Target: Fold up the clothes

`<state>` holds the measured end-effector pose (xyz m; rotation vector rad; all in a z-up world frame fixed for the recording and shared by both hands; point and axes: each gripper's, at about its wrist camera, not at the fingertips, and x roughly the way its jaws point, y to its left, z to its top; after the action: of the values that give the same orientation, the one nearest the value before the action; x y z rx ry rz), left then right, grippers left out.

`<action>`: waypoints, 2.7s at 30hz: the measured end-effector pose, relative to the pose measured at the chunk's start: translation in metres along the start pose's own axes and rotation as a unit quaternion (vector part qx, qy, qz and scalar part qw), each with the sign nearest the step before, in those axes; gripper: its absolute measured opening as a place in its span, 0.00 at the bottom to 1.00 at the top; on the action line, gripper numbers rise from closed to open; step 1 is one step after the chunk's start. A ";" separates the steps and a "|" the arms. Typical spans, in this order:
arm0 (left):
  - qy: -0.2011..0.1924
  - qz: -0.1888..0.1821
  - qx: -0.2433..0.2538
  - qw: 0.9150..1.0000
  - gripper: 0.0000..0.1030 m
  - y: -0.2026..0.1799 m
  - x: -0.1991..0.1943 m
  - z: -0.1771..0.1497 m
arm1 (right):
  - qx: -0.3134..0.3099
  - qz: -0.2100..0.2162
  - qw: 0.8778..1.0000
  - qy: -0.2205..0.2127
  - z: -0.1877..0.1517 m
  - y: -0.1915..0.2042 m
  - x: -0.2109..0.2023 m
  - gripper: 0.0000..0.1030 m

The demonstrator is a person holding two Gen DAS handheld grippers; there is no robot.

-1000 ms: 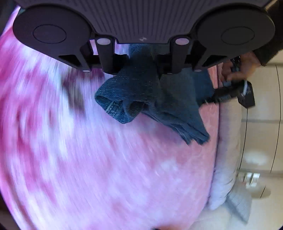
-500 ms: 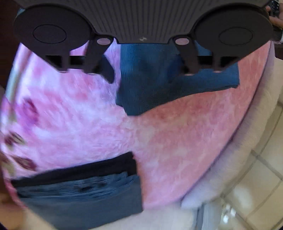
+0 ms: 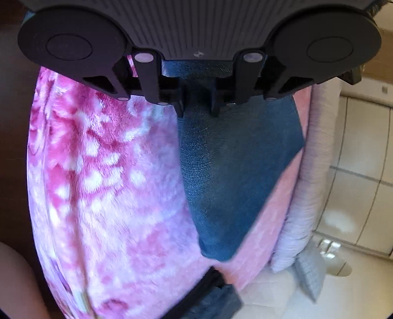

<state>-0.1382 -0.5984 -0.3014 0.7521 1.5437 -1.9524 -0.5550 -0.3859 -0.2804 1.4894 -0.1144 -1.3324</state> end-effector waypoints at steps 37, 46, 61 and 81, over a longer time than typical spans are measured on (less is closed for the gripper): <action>-0.228 0.379 0.493 0.749 0.42 -0.142 -0.014 -0.386 | -0.495 0.068 0.856 -0.130 -0.137 -0.053 -0.156 0.53; -0.173 0.417 0.590 0.669 0.26 -0.151 0.037 -0.373 | -0.682 0.006 0.723 -0.113 -0.199 -0.029 -0.131 0.46; -0.198 0.242 0.337 0.888 0.18 -0.123 -0.024 -0.298 | -0.727 -0.015 0.667 -0.163 -0.244 -0.014 -0.136 0.05; -0.215 0.203 0.353 0.888 0.18 -0.121 -0.038 -0.288 | -0.893 -0.112 0.424 -0.099 -0.286 0.004 -0.016 0.29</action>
<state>-0.1687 -0.2897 -0.2476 0.7625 0.3488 -2.1399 -0.3430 -0.1992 -0.3269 -0.5887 1.0973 -0.8911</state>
